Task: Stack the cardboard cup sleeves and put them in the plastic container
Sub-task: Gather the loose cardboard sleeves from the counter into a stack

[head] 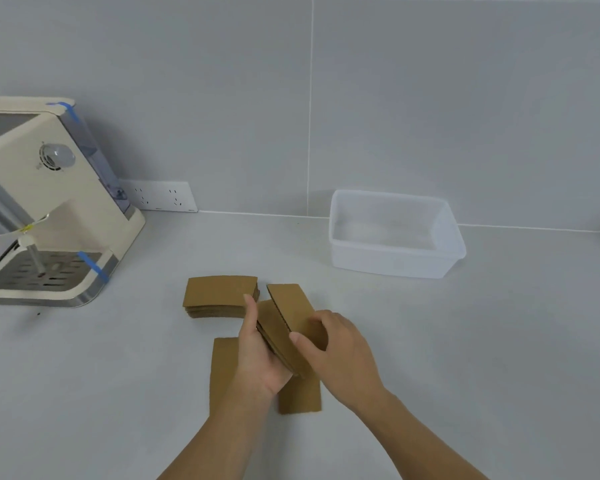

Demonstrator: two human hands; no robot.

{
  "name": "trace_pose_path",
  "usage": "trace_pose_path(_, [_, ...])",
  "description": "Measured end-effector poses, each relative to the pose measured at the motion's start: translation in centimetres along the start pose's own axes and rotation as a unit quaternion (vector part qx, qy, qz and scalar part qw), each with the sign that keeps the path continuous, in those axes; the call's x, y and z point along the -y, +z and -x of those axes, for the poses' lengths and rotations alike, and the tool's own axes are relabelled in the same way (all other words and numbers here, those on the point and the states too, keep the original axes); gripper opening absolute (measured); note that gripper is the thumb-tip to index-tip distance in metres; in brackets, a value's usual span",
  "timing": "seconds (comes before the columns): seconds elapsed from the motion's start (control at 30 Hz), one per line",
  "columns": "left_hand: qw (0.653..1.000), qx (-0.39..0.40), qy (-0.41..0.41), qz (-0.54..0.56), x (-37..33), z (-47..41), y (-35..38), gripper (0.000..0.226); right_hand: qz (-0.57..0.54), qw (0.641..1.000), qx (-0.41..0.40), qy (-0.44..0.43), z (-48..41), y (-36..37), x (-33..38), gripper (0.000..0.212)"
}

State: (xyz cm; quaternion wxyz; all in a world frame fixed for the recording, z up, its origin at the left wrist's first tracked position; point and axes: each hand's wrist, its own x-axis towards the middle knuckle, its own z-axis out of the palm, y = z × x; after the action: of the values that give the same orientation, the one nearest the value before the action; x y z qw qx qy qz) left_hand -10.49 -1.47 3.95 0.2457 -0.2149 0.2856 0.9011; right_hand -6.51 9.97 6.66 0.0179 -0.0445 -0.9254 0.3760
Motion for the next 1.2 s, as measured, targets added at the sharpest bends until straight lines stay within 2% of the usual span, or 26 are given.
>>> trace_pose_path(0.13, [1.000,-0.003,0.014,0.016,-0.7,0.4,-0.6,0.071,0.027,0.999,0.017,-0.025,0.2,1.5,0.9,0.043])
trace_pose_path(0.27, [0.999,-0.010,0.016,0.037,-1.2,1.1,-1.1,0.055,0.051,0.997,0.040,-0.041,0.4,2.7,1.4,0.043])
trace_pose_path(0.43, [0.998,-0.024,0.035,0.037,-1.6,1.6,-1.6,0.062,0.058,0.994,0.068,-0.063,1.0,3.8,1.6,0.044])
trace_pose_path(0.6, [0.998,-0.024,0.033,0.043,-1.9,1.8,-2.5,0.041,0.032,0.993,0.091,-0.066,1.0,4.0,1.6,0.046])
trace_pose_path(0.7, [0.998,-0.030,0.035,0.037,-2.1,1.7,-2.9,0.043,-0.037,0.996,0.069,-0.035,1.2,4.0,1.7,0.042])
trace_pose_path(0.83, [0.997,-0.030,0.052,0.052,-2.7,1.7,-3.2,0.051,-0.109,0.993,-0.035,0.042,0.9,3.8,1.3,0.035])
trace_pose_path(0.9, [0.995,-0.025,0.059,0.071,-3.1,1.8,-3.4,0.050,-0.040,0.995,-0.074,0.054,0.7,3.8,0.6,0.040])
trace_pose_path(0.97, [0.994,-0.028,0.069,0.076,-3.5,2.0,-3.7,0.050,0.051,0.994,-0.081,0.062,0.7,4.2,-0.2,0.053])
trace_pose_path(1.1, [0.992,-0.043,0.079,0.084,-4.1,2.1,-4.4,0.054,0.153,0.981,-0.006,0.116,1.4,5.7,-1.0,0.089])
trace_pose_path(1.2, [0.993,-0.043,0.074,0.083,-4.3,2.2,-4.9,0.053,0.179,0.974,0.041,0.131,2.3,7.0,-1.2,0.099])
